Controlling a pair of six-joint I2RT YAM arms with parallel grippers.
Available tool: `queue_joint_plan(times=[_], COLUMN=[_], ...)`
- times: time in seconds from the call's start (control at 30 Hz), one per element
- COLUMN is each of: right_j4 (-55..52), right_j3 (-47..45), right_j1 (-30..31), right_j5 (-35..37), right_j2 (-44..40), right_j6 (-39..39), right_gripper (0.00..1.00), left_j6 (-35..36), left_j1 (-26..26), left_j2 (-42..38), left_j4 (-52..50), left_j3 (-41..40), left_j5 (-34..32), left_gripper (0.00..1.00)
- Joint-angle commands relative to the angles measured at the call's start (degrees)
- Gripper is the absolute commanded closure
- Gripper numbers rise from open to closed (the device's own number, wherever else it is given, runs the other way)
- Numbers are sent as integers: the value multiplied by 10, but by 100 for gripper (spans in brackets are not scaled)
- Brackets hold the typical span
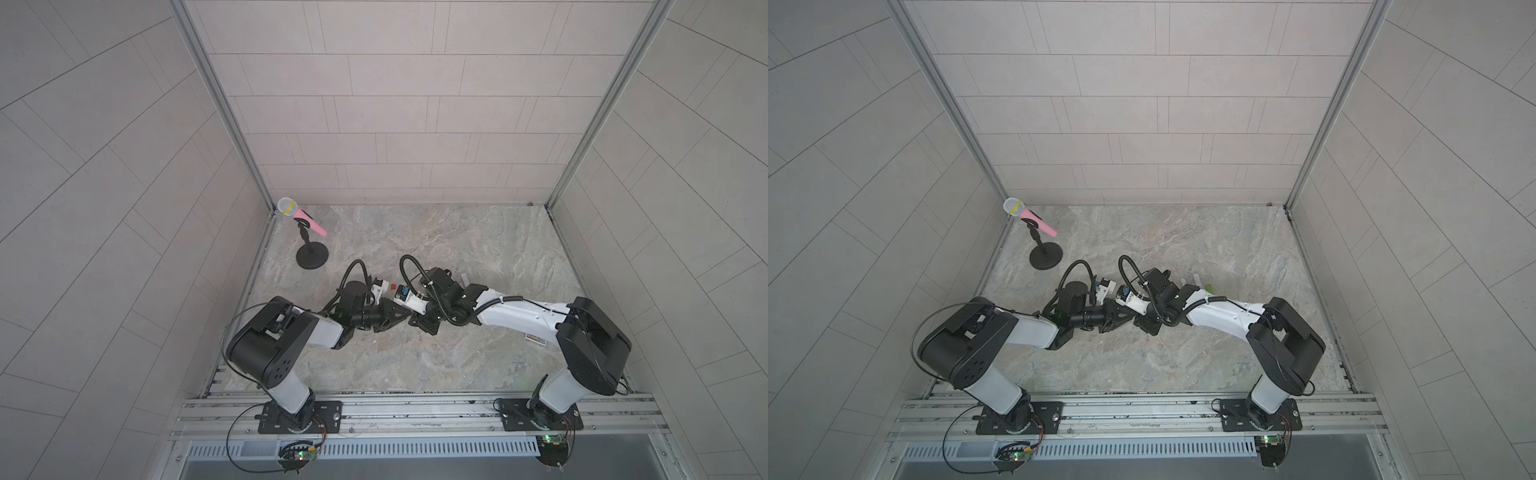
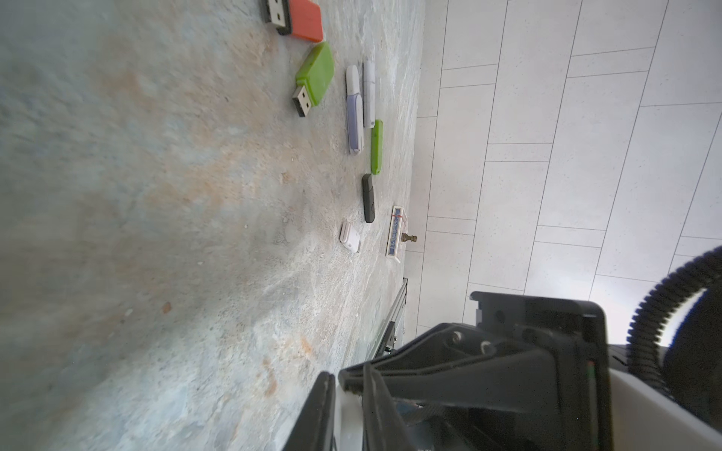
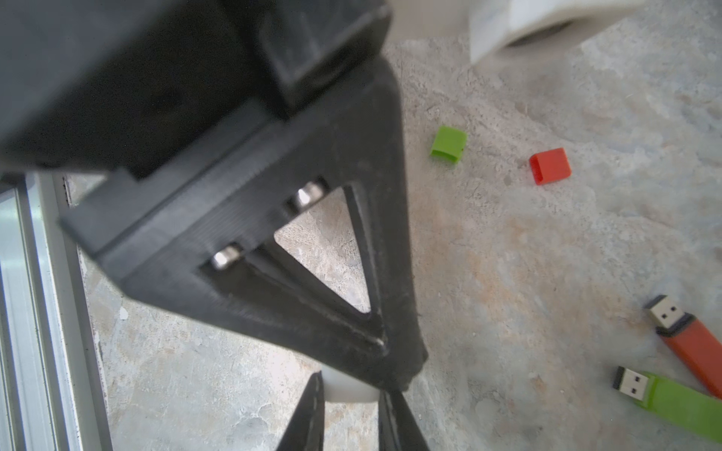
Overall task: Close the usb drive cover
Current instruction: Pick up the cover from the center of the board.
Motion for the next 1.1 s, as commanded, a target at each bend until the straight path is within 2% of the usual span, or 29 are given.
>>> queue_joint_plan(times=[0.0, 0.1, 0.23, 0.3, 0.7, 1.07], right_j4=[67, 67, 68, 68, 72, 79], right_j3=[6, 6, 5, 4, -1, 3], right_j1=[2, 2, 2, 2, 2, 2], right_j5=[-7, -6, 0, 5, 0, 11], right_j2=[-11, -13, -15, -17, -20, -15], right_j6=[4, 4, 3, 2, -9, -8], right_gripper=[77, 77, 78, 79, 79, 79], left_j6=[-2, 8, 29, 43, 49, 46], left_j1=[-8, -8, -8, -8, -8, -8], left_j2=[7, 0, -14, -24, -38, -33], left_j4=[5, -15, -62, -92, -89, -91], left_j3=[-3, -3, 0, 3, 5, 8], left_j5=[29, 23, 9, 3, 30, 41], left_gripper=[82, 81, 68, 67, 75, 77])
